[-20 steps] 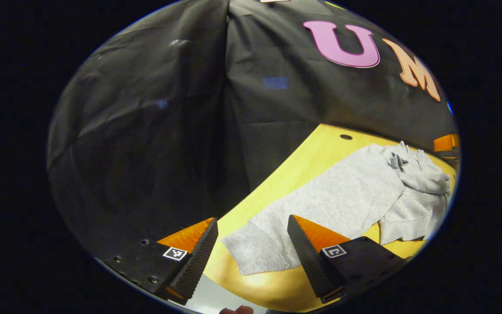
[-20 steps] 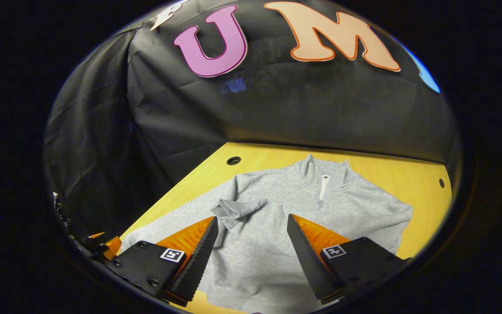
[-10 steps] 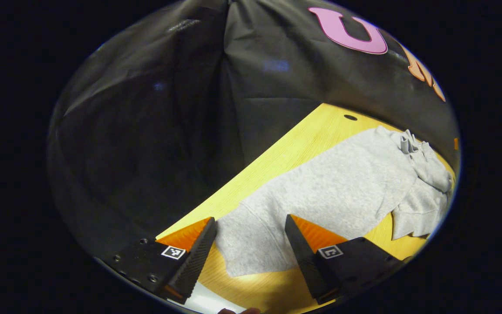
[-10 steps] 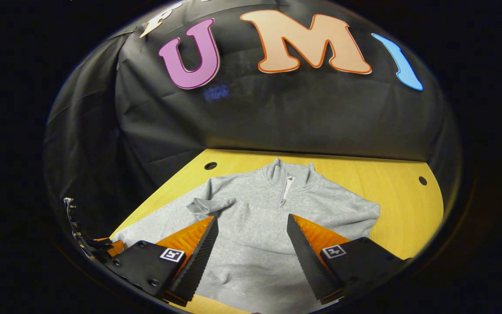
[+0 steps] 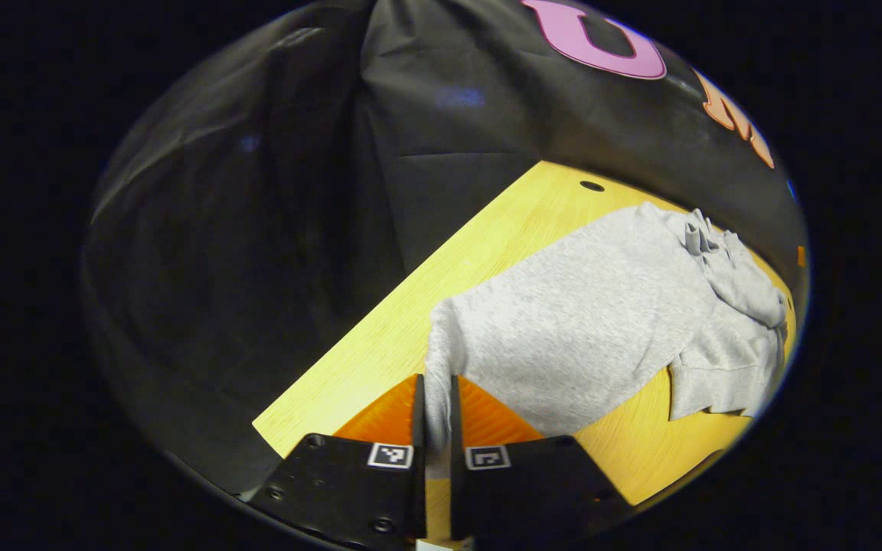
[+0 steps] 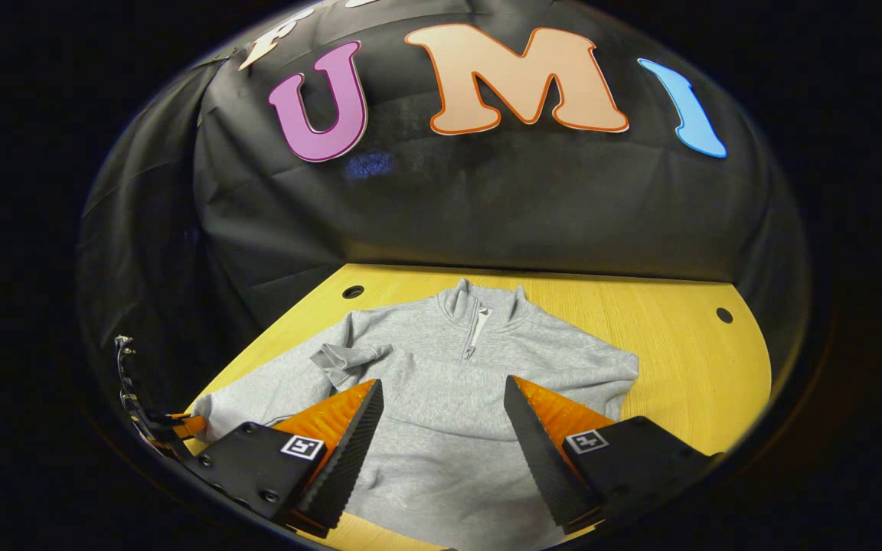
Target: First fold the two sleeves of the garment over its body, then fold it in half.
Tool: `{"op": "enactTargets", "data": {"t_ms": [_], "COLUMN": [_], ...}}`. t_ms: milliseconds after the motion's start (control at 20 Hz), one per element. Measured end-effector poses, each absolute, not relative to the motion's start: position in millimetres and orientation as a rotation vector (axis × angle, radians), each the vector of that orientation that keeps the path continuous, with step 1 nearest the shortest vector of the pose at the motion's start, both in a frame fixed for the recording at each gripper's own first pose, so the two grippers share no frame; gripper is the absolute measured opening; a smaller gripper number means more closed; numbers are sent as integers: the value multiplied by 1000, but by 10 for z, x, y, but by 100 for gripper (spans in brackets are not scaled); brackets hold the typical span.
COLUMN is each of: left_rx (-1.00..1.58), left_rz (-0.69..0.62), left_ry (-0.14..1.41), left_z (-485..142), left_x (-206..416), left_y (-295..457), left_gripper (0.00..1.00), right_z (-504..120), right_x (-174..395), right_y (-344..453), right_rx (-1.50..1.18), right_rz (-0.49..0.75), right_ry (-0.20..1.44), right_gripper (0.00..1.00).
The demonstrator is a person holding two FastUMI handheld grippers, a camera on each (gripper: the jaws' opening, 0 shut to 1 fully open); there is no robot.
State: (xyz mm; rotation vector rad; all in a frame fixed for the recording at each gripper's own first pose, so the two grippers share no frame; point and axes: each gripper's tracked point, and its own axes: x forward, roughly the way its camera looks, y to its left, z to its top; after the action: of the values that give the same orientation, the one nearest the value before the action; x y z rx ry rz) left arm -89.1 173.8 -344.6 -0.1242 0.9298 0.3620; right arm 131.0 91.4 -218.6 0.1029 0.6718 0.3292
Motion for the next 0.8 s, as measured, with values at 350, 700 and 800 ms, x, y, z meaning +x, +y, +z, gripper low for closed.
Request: {"op": "enactTargets", "data": {"t_ms": [350,700,800], "left_rx": [-90,-103,-92], "left_rz": [321,280,265], "left_ry": [869,760,730], "left_z": [-3078,-2550,-2411], "left_x": [-526,187,372], "left_y": [1695,1537,1494], "left_gripper": [0,0,0], "right_z": [-2143,-2097,-2057], "right_x": [1217,1104,1068], "right_y": [604,279,137], "right_rx": [77,78,79], "right_rz": [285,239,218], "right_ry": [651,643,636], "right_gripper": [98,98,98]}}
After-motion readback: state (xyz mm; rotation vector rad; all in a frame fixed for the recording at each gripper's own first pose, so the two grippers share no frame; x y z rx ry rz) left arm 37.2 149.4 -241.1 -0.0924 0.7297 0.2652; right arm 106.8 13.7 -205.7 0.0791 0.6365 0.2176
